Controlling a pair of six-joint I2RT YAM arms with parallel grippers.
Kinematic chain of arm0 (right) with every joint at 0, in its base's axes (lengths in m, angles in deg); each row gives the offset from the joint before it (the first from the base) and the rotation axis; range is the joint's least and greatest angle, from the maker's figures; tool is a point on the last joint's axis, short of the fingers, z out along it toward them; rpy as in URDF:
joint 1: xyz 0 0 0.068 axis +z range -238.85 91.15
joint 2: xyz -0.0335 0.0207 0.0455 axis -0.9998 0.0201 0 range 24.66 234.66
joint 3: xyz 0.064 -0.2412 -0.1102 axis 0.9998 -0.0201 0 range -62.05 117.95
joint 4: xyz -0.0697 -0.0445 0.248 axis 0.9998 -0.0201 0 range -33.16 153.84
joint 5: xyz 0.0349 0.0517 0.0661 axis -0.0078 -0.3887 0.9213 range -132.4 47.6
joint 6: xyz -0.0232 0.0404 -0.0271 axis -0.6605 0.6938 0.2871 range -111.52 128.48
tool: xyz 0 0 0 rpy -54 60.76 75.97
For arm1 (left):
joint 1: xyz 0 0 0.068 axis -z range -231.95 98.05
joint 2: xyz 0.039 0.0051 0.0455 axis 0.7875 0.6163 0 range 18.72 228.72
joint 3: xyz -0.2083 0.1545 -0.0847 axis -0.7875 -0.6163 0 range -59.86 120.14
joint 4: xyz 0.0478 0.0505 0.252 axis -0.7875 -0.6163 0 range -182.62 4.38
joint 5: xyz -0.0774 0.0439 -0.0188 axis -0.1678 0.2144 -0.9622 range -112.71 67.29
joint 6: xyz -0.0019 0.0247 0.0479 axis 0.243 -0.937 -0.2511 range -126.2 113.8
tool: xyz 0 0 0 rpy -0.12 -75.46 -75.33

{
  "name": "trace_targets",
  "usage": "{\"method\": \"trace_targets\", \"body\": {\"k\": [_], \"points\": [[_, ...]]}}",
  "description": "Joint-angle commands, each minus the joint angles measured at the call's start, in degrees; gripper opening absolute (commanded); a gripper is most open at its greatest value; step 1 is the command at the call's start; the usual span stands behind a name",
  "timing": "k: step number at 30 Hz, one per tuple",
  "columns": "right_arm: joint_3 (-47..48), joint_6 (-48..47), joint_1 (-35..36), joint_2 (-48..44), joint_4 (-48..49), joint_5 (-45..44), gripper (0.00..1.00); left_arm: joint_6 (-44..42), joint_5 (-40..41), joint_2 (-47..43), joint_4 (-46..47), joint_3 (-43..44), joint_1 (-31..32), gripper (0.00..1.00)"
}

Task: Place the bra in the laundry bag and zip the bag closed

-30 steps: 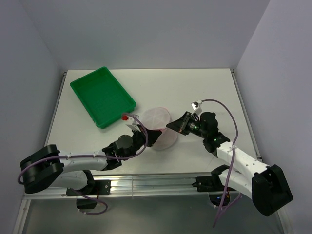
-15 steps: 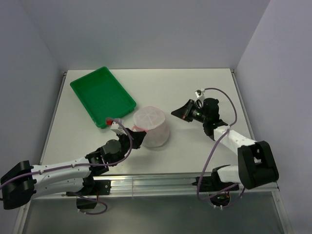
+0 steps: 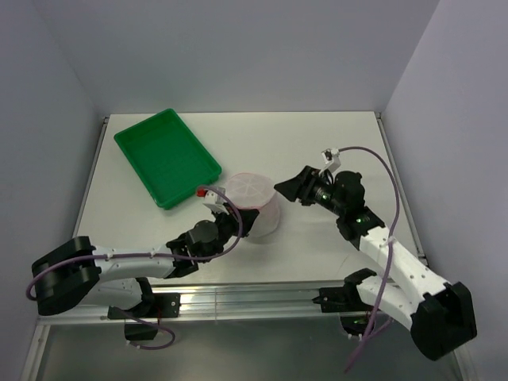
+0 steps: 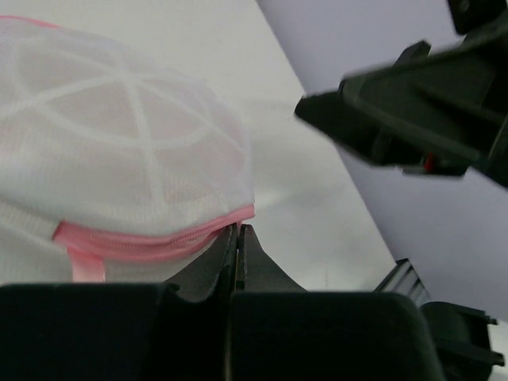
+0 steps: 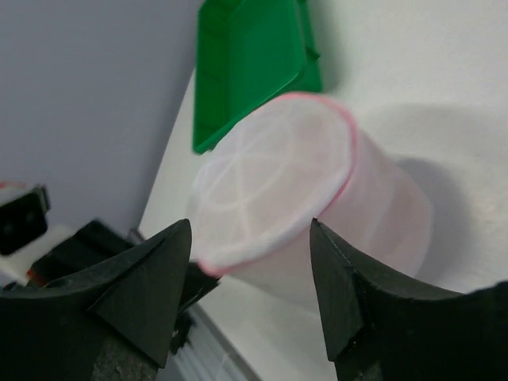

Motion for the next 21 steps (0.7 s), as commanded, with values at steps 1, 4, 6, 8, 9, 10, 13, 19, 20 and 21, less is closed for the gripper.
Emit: {"method": "trace_targets", "body": {"k": [1,4,6,8,9,10,13,19,20,21], "points": [[-5.4,3.9,4.6,-5.3,-2.2,-2.2,0.63,-0.2,-3.4,3.1,9.8,4.1,0.7,0.00],[-7.6,6.5,5.5,-7.8,-1.3,-2.3,0.54,0.4,-3.6,4.6,11.0,4.7,1.6,0.00],[-8.0,7.1,5.6,-8.9,-1.4,-3.1,0.56,0.4,-3.4,4.8,10.6,4.8,2.1,0.00],[-7.8,7.3,5.6,-8.9,-1.1,-3.6,0.62,1.0,-3.3,4.6,9.7,4.5,2.2,0.00],[-7.4,7.3,5.5,-8.2,-0.9,-3.5,0.66,1.2,-3.4,4.6,9.9,4.2,2.3,0.00],[-7.3,7.5,5.5,-7.5,0.2,-3.3,0.67,1.3,-3.4,4.6,9.7,4.1,2.3,0.00],[-7.4,10.1,5.6,-5.0,5.1,-1.1,0.66,1.3,-3.8,4.5,9.6,4.0,2.7,0.00],[-6.5,11.6,5.8,-1.1,7.8,-0.5,0.47,1.1,-4.0,3.6,9.1,3.4,3.0,0.00],[-6.4,11.6,5.8,-1.0,7.5,-1.7,0.41,1.0,-4.1,3.3,9.0,3.3,3.0,0.00],[-6.4,11.6,5.8,-0.8,7.7,-2.0,0.25,1.0,-4.1,3.2,8.8,3.2,3.0,0.00]]}}
